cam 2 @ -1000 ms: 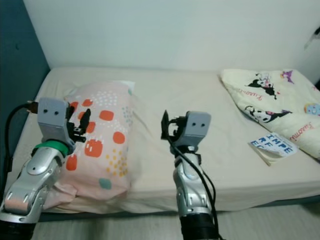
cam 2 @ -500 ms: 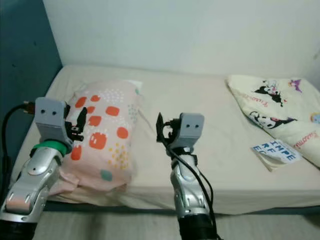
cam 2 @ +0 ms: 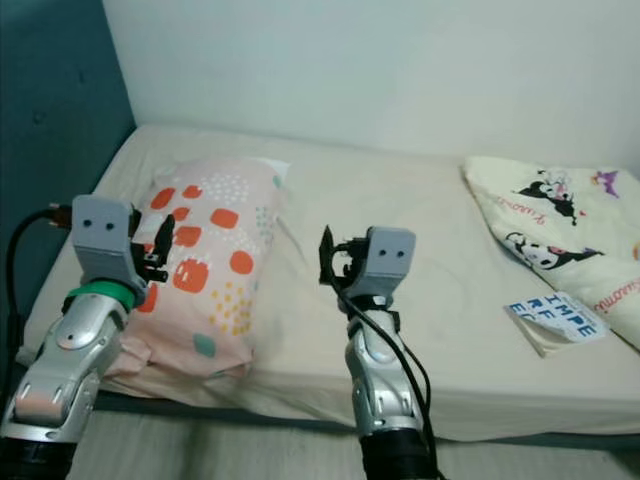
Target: Clean up the room
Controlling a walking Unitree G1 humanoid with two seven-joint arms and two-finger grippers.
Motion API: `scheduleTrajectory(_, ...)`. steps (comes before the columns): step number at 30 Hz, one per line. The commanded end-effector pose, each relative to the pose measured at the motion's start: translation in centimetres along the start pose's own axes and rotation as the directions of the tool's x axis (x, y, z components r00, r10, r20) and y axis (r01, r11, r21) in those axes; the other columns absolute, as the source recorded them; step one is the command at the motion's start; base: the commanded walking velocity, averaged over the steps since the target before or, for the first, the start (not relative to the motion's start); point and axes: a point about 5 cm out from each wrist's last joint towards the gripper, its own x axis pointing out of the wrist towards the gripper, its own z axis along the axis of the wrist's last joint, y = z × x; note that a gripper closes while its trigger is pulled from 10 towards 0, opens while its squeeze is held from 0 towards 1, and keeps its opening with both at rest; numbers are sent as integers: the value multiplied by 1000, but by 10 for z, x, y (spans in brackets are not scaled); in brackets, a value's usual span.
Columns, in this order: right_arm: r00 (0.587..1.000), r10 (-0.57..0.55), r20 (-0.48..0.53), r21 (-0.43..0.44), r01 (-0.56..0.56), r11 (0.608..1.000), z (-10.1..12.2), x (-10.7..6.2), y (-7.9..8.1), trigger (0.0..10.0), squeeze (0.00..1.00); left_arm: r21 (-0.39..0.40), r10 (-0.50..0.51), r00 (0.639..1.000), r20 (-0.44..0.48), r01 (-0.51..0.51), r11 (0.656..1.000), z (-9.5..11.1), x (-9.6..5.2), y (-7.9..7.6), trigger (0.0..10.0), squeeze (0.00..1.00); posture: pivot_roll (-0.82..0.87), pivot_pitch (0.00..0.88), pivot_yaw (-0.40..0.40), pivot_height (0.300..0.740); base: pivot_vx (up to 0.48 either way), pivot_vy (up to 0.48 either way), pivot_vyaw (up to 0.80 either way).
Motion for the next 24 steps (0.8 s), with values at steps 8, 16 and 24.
scheduleTrajectory(8, 1000, -5, -28, -9, 4, 1000, -7, -3, -3, 10000, 0, 5, 3, 1000, -10, -3, 1000, -4, 0, 1, 10000, 16, 78, 38, -38, 740, 0, -314, 0)
scheduleTrajectory(16, 1000, -5, -30, -12, 5, 1000, -7, -3, -4, 10000, 0, -29, 4, 1000, -6, -4, 1000, -3, 1, 1, 10000, 0, 76, 39, -39, 740, 0, -228, 0)
scheduleTrajectory(24, 999, -1, -42, -12, 1, 1000, -10, -4, -5, 10000, 0, -22, -20, 1000, -12, 20, 1000, -8, -3, -1, 10000, 0, 74, 37, -39, 740, 0, 0, 0)
